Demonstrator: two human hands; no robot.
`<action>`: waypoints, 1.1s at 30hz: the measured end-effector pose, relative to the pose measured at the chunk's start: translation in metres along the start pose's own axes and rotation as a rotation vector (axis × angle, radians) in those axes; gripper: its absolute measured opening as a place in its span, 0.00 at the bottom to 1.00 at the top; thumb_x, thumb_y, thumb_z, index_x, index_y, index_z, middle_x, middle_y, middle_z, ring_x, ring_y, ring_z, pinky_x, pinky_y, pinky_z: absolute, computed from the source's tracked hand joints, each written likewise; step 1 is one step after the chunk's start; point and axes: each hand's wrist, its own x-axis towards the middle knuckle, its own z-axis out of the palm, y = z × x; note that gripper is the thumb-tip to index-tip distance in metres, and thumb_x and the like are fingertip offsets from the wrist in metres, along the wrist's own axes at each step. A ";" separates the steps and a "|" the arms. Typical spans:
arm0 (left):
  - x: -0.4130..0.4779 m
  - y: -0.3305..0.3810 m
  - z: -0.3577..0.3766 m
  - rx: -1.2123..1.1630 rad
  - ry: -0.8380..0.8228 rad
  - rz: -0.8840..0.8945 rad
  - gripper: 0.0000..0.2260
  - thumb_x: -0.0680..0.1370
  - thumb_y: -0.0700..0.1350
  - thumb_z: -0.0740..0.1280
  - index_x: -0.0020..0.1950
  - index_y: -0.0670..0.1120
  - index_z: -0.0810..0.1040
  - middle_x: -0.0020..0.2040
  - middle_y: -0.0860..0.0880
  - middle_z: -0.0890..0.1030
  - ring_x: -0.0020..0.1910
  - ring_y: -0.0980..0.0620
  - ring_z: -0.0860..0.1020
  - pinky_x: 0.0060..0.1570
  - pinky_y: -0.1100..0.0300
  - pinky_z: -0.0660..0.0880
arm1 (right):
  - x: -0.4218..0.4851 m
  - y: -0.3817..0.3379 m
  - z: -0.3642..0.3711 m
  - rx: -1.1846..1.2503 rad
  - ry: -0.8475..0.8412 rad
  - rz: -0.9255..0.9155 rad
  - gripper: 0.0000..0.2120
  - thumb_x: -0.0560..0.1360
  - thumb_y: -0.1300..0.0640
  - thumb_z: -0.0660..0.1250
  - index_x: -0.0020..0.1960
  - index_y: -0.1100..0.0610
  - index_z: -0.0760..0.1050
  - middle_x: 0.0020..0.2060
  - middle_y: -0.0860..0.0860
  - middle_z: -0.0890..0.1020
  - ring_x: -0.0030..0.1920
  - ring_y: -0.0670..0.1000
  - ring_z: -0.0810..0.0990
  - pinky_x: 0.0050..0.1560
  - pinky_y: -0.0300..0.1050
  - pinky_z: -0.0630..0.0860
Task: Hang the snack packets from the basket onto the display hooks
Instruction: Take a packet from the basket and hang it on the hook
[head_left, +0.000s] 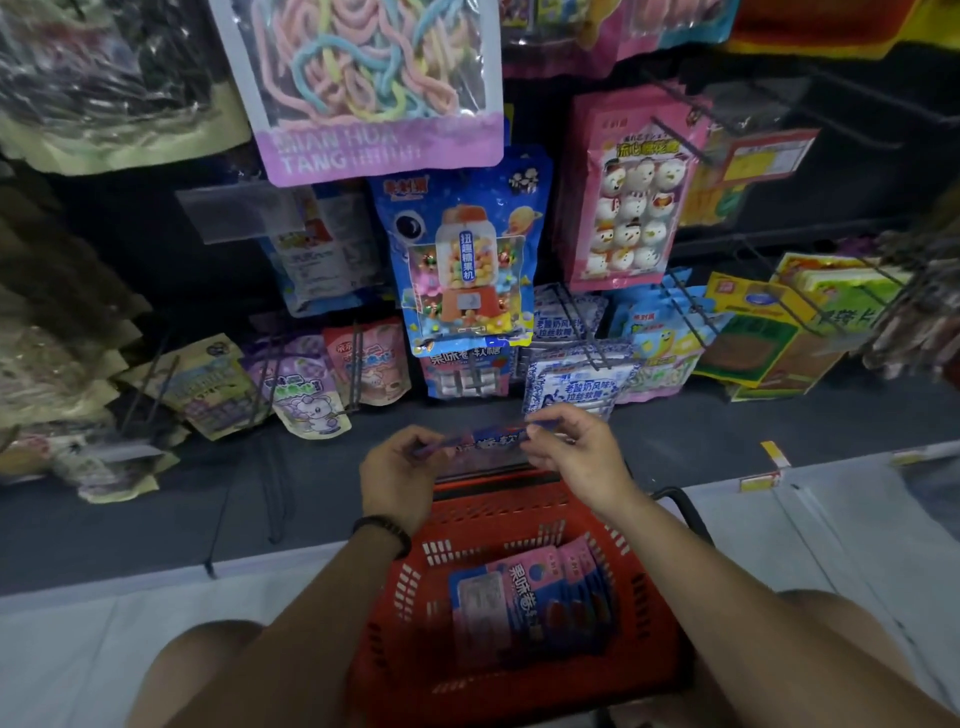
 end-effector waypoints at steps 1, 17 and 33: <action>0.007 -0.002 0.003 0.031 0.012 -0.013 0.08 0.78 0.28 0.73 0.48 0.41 0.85 0.43 0.48 0.84 0.43 0.49 0.80 0.44 0.67 0.79 | 0.006 0.003 0.002 -0.011 -0.001 0.019 0.10 0.81 0.64 0.72 0.48 0.50 0.85 0.49 0.57 0.85 0.52 0.64 0.88 0.57 0.60 0.86; 0.075 -0.032 0.039 -0.081 0.010 -0.171 0.08 0.81 0.56 0.74 0.53 0.55 0.90 0.50 0.56 0.90 0.56 0.58 0.86 0.64 0.49 0.81 | 0.102 0.051 0.019 -0.182 0.098 0.088 0.18 0.69 0.29 0.73 0.50 0.39 0.80 0.43 0.51 0.89 0.45 0.58 0.89 0.52 0.69 0.84; 0.118 -0.050 0.050 -0.058 0.109 -0.318 0.11 0.77 0.68 0.72 0.50 0.64 0.83 0.51 0.55 0.86 0.58 0.45 0.85 0.63 0.42 0.82 | 0.138 0.043 0.038 -0.336 0.192 0.139 0.14 0.79 0.42 0.73 0.54 0.52 0.83 0.42 0.50 0.87 0.44 0.56 0.86 0.49 0.53 0.83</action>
